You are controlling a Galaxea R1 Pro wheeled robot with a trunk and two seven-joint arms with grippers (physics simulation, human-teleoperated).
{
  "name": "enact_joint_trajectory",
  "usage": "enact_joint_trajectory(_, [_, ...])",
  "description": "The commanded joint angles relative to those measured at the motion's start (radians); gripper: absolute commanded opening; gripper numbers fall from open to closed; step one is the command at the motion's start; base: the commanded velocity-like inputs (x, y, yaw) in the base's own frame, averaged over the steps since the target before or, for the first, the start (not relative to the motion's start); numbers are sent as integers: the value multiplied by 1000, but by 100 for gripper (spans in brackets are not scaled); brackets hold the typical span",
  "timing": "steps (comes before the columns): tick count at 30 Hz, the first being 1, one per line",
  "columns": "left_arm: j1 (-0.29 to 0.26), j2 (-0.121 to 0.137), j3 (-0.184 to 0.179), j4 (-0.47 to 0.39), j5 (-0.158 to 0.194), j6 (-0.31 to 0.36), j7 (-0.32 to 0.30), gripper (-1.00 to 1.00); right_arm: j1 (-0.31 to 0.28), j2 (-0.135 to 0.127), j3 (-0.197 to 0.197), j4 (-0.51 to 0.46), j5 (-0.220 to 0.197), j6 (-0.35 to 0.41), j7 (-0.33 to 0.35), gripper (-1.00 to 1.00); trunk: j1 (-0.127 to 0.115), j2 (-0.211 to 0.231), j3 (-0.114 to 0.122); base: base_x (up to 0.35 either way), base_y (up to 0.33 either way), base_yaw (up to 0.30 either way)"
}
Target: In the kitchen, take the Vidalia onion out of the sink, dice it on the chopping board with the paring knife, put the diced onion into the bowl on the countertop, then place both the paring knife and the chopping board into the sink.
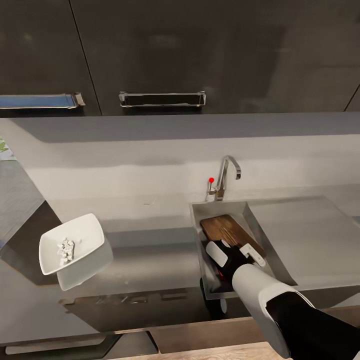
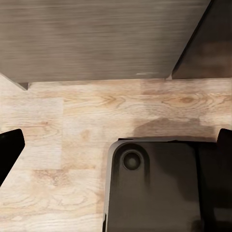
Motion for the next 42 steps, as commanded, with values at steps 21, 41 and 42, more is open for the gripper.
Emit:
enact_joint_trajectory(21, [0, 2, -8, -2, 9, -1, 5, 100, -1, 0, 7, 1, -7, -6, -2, 100, 1, -2, -2, 0, 0, 0])
enact_joint_trajectory(41, [0, 2, -8, -2, 9, -1, 5, 100, -1, 0, 9, -8, 35, -5, 0, 100, 1, -2, -2, 0, 0, 0])
enact_joint_trajectory(42, [0, 1, -9, -2, 9, -1, 5, 100, -1, 0, 9, -12, 36, -5, 0, 100, 1, -2, -2, 0, 0, 0])
